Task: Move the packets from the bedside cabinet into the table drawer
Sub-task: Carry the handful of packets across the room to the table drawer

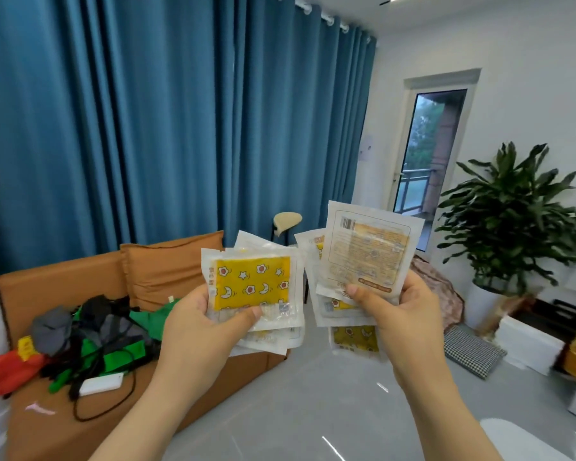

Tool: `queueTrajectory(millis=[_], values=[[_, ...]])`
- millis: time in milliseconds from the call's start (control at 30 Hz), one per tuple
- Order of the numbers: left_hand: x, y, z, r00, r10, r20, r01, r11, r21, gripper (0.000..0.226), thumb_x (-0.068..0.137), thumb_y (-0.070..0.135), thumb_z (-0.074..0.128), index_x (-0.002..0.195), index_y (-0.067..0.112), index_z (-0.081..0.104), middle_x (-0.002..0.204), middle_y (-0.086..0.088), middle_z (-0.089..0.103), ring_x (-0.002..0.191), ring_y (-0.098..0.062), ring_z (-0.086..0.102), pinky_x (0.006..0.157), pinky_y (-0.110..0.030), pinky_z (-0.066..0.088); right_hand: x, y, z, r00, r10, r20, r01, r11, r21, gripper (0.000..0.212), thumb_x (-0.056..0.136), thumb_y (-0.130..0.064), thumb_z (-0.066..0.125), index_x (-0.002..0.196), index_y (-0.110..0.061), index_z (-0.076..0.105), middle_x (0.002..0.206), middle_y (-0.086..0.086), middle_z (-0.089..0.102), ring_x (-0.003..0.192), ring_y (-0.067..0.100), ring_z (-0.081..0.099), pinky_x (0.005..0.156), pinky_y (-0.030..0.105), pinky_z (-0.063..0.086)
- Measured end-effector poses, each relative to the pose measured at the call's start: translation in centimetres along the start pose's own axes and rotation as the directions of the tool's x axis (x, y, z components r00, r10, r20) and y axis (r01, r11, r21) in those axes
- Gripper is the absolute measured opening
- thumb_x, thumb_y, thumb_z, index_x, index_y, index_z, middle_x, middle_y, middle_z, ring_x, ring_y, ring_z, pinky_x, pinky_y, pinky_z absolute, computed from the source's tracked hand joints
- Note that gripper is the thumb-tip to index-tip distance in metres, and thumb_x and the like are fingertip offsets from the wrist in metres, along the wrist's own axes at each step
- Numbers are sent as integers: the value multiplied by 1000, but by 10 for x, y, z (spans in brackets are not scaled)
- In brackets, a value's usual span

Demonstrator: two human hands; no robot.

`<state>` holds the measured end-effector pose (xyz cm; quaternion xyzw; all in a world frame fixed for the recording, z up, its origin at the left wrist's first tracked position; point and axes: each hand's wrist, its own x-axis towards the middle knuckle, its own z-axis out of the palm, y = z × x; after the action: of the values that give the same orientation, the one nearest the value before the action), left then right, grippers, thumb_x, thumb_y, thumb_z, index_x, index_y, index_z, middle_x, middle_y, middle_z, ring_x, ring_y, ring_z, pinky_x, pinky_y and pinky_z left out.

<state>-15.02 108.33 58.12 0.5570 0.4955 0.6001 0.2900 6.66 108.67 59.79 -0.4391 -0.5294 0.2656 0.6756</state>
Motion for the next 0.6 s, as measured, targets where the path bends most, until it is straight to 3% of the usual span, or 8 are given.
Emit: queueTrajectory(millis=[233, 400, 533, 600], values=[[95, -23, 89, 997, 15, 78, -13, 999, -33, 25, 73, 8, 78, 94, 20, 71, 82, 11, 73, 74, 9, 66, 50, -2, 44, 104, 47, -26, 997, -15, -78, 11, 999, -50, 35, 73, 0, 76, 96, -26, 70, 94, -12, 75, 90, 2, 69, 80, 26, 53], [161, -46, 139, 989, 18, 147, -13, 999, -35, 26, 73, 13, 79, 96, 22, 71, 86, 11, 74, 79, 2, 68, 54, -5, 47, 164, 83, -34, 989, -4, -145, -8, 997, -82, 35, 74, -1, 76, 96, -27, 70, 93, -14, 75, 88, 1, 69, 78, 23, 52], [222, -72, 177, 977, 16, 214, -5, 999, -52, 27, 72, 15, 80, 96, 24, 71, 88, 10, 75, 83, -6, 70, 68, -19, 53, 212, 118, -31, 978, 1, -209, -26, 993, -117, 35, 73, -3, 77, 96, -28, 69, 93, -16, 74, 88, 0, 69, 80, 26, 54], [254, -84, 194, 967, 29, 253, -12, 998, -66, 27, 72, 14, 80, 96, 24, 71, 88, 11, 75, 82, -4, 70, 65, -17, 53, 236, 134, -26, 968, 1, -251, -37, 990, -138, 36, 73, -3, 78, 95, -29, 69, 92, -16, 74, 88, 0, 69, 82, 29, 54]])
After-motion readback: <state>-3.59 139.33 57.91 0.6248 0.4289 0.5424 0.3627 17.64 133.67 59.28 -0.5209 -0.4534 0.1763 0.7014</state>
